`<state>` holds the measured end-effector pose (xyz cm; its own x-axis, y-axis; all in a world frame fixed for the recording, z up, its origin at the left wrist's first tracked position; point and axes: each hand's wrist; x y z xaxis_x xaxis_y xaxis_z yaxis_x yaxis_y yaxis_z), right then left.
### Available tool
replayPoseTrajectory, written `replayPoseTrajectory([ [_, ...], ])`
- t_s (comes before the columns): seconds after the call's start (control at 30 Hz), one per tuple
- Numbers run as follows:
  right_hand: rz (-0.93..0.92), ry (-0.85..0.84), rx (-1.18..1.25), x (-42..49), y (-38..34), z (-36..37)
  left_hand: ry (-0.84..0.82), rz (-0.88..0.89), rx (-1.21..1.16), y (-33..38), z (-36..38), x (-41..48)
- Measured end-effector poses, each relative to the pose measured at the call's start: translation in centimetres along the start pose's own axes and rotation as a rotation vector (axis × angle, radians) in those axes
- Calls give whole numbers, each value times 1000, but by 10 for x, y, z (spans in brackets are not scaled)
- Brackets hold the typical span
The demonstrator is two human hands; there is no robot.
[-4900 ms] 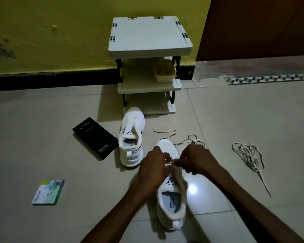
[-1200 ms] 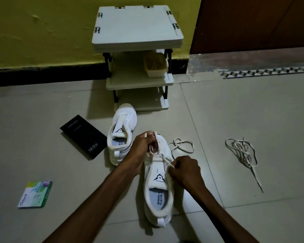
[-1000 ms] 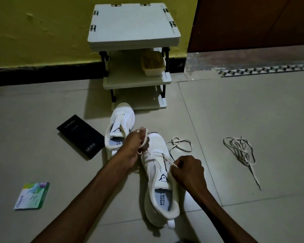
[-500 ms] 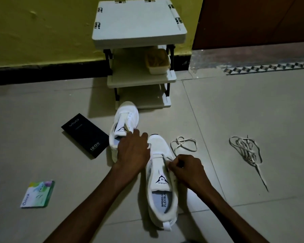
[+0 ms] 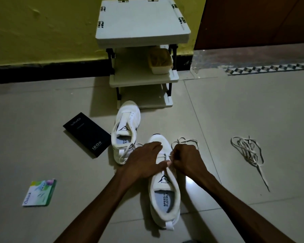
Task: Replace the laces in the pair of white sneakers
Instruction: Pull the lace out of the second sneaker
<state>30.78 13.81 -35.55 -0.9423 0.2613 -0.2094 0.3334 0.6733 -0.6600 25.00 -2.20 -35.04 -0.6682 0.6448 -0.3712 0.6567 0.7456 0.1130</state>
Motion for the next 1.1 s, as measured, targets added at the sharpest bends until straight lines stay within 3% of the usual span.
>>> replayPoseTrajectory([
  [0.17,61,56,154,5,-16,-26,-47,13,3,3,-4,-2],
  [0.27,-19,189,297,1,-45,-59,-32,9,1,3,-6,-1],
  [0.47,-142,106,1055,-17,-96,-124,-17,-37,-115,6,-4,-2],
  [0.57,3,51,1409,-10,-89,-110,17,-35,-130,6,2,0],
  [0.7,374,-153,2114,9,-57,-77,45,-22,-102,6,8,1],
  [0.73,447,-156,2085,12,-49,-69,43,-23,-96,6,9,1],
  [0.77,485,-144,1887,12,-42,-62,39,-21,-81,6,10,2],
  [0.87,340,3,822,7,-24,-36,12,-17,-45,6,12,3],
  [0.93,165,14,319,3,-10,-19,14,-19,-43,6,11,3],
  [1.0,137,-66,140,-1,-3,-10,15,-22,-40,8,11,3],
  [1.1,199,-160,272,-6,0,-3,16,-20,-36,8,11,2],
])
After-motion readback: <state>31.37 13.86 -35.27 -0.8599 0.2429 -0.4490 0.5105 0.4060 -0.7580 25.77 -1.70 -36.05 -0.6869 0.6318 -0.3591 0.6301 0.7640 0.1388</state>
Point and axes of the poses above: each hand's wrist, its own x-axis towards the middle knuckle, its own z-axis out of the palm, y = z × x, and after that the axes turned 14 degrees about x, right-handed
